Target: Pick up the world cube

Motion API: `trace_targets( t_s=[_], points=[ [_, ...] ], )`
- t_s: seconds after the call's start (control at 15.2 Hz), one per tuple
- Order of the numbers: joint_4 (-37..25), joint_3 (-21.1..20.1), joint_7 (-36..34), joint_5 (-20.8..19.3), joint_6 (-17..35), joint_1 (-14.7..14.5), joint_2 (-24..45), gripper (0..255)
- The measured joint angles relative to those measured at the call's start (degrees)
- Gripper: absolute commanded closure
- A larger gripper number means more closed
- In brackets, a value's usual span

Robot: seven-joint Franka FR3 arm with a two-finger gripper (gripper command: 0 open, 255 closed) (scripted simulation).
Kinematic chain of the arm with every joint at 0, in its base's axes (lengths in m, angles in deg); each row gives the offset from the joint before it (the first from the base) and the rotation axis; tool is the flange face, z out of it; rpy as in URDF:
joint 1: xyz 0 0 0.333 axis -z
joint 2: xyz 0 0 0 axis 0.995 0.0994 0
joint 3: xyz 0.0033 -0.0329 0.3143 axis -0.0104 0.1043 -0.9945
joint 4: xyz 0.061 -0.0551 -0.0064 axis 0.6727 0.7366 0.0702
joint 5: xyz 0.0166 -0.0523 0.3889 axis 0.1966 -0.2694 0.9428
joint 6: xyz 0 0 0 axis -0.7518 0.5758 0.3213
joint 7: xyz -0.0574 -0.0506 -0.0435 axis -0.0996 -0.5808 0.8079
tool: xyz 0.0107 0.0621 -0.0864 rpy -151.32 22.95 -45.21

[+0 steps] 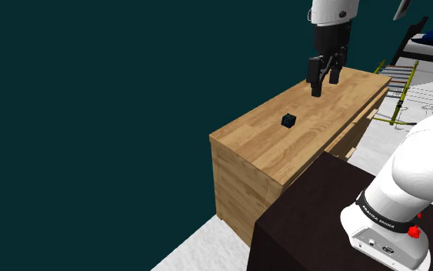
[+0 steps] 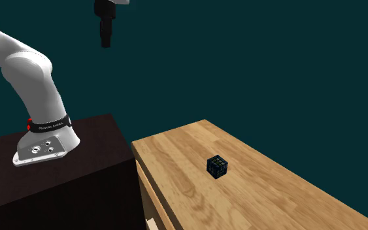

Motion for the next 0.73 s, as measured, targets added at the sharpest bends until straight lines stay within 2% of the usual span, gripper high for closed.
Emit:
trace_targets(
  t_s=[0.26,0.73],
  points=[
    [1.7,2.1,2.2,-1.7,3.2,0.9,1.1,0],
    [6.3,8.8,8.5,-6.4,16.2,3.6,7.7,0]
  ],
)
